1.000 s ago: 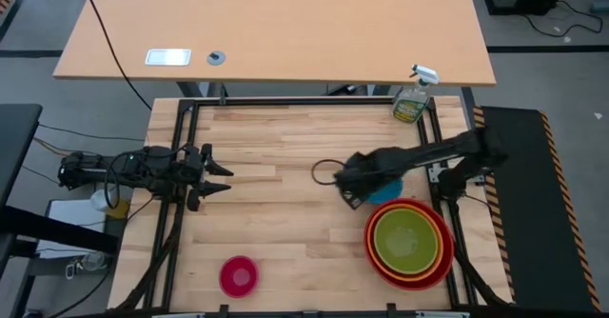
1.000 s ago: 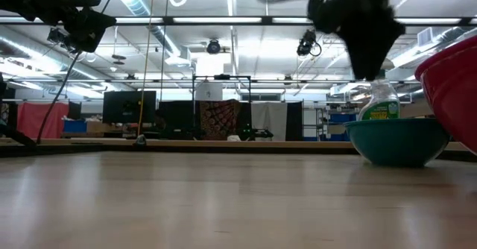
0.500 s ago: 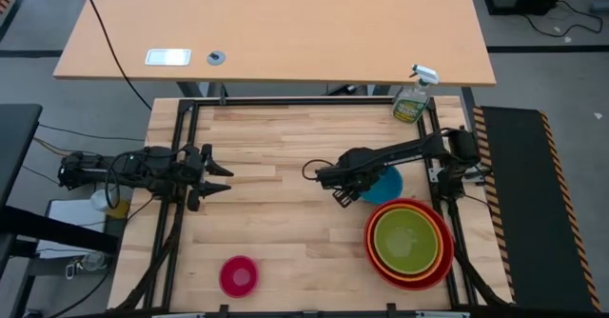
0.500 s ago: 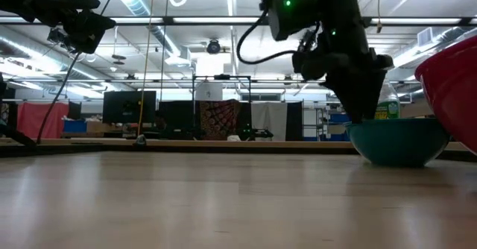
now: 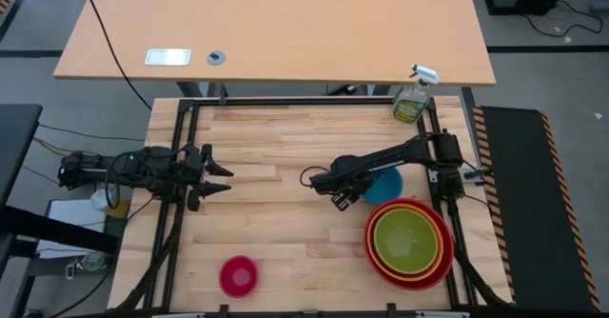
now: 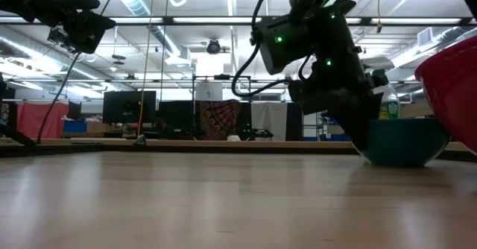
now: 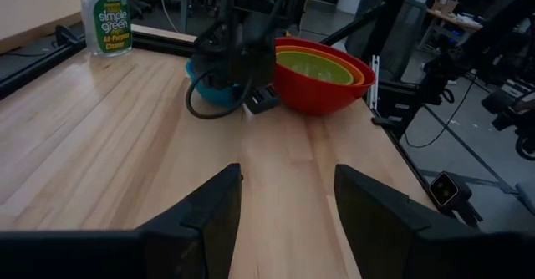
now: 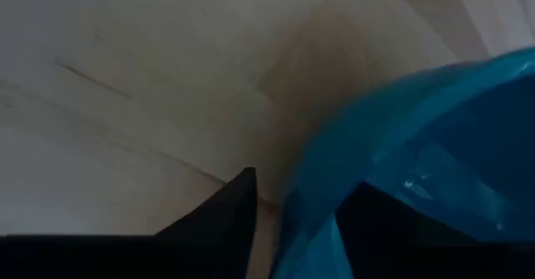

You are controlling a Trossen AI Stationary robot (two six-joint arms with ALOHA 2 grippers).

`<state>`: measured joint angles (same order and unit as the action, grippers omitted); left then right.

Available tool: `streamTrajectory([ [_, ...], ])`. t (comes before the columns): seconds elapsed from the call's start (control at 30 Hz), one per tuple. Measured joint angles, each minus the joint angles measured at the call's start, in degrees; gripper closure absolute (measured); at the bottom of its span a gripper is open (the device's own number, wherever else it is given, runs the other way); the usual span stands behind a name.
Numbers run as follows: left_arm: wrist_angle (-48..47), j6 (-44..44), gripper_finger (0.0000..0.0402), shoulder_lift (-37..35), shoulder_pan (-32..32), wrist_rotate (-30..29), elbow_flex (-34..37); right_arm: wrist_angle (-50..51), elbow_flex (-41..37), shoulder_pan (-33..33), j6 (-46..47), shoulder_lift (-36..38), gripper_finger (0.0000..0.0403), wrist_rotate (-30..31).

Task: Nest bowls inside each other
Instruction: Stack the blue bowl on top of the green bowl

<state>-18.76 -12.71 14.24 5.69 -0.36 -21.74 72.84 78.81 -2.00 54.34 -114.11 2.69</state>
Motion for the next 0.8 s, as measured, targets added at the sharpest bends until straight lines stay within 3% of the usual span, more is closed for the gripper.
streamTrajectory([
  [0.33,0.0,0.0,0.0207,0.0,0.0,0.0,0.0,0.9,0.5,0.0,-4.7,-0.2,0.0387,-1.8],
  [0.5,0.0,0.0,0.0207,0.0,0.0,0.0,0.0,4.7,8.2,-1.4,-7.9,-0.3,0.0373,0.3],
  [0.7,0.0,0.0,0.0207,0.0,0.0,0.0,0.0,16.4,25.0,-5.2,-9.1,-0.3,0.0387,6.9],
  [0.8,-0.1,0.0,0.0207,0.0,0.0,0.0,0.0,16.6,31.4,-7.6,-7.5,0.9,0.0388,6.2],
])
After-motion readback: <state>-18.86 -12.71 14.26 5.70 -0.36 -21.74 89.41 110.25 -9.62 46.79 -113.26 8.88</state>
